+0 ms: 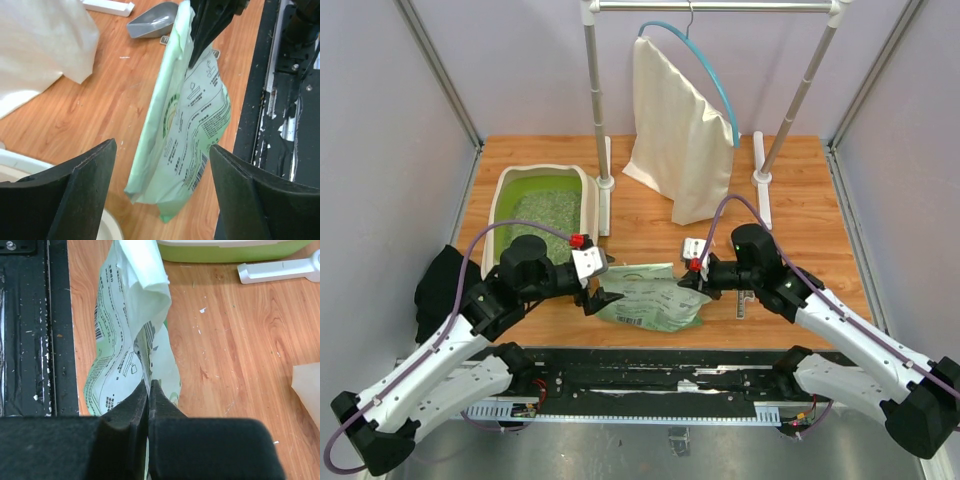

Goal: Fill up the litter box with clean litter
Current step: Close the cat litter bag at the center of the board.

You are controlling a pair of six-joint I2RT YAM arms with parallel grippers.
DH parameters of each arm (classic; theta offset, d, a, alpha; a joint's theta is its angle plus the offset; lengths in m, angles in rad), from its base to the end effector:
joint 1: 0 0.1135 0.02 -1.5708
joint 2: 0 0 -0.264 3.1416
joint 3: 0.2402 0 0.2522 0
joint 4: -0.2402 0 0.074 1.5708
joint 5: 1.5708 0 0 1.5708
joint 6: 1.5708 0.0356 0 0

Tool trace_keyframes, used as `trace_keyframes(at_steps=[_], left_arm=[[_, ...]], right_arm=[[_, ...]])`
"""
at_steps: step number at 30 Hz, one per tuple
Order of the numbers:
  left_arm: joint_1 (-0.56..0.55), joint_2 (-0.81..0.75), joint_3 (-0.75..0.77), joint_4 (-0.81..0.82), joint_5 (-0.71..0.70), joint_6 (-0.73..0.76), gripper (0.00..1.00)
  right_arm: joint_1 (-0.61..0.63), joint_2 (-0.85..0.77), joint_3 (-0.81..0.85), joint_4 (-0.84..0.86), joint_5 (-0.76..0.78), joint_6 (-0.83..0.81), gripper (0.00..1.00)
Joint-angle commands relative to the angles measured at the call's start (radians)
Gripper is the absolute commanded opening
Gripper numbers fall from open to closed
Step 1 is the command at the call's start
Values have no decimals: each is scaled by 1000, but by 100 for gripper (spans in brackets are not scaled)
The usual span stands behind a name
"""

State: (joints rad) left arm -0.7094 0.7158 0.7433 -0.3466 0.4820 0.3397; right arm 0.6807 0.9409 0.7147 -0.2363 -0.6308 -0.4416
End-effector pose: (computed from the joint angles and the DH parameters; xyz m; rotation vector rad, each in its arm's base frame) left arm 0.1139 -0.1195 0.3203 1.2333 1.4631 -0.7054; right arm 0.1489 0.1476 0.2845 -1.3958 1.4675 0.7897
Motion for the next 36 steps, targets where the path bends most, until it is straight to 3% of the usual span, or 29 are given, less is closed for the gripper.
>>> trace_keyframes(at_steps=[1,6,10,13,17,21,25,28,29,31,34,36], left_arm=[[-4,-30,-38,41,-68,-17,84],[-4,-38,-107,101,-147,17,88],[-4,-15,-154,229,-170,7,80],[-4,-6,-171,320,-191,-19,57],[-4,-65,-237,471,-283,-62,4],[-4,-120,-293,524,-239,-38,1],[-4,-136,-317,522,-182,-40,1],[-4,-148,-326,532,-165,-49,1],[-4,-152,-327,535,-164,-52,0],[-4,-161,-325,527,-172,-46,0],[-4,-179,-316,490,-203,-30,0],[-4,-195,-318,465,-229,-19,0]], right_arm=[[6,-7,-13,9,64,15,1],[8,-5,4,-1,78,7,1],[8,2,11,-3,56,11,1],[9,-8,7,-8,70,15,2],[8,-53,-13,-31,123,24,8],[8,-111,-57,-44,143,40,38],[7,-108,-68,-92,122,31,87],[6,-49,-47,-121,127,12,95],[6,-24,-35,-123,133,14,94],[-2,27,3,-150,104,11,78],[-37,82,74,-239,86,27,43],[-83,85,82,-269,70,42,13]])
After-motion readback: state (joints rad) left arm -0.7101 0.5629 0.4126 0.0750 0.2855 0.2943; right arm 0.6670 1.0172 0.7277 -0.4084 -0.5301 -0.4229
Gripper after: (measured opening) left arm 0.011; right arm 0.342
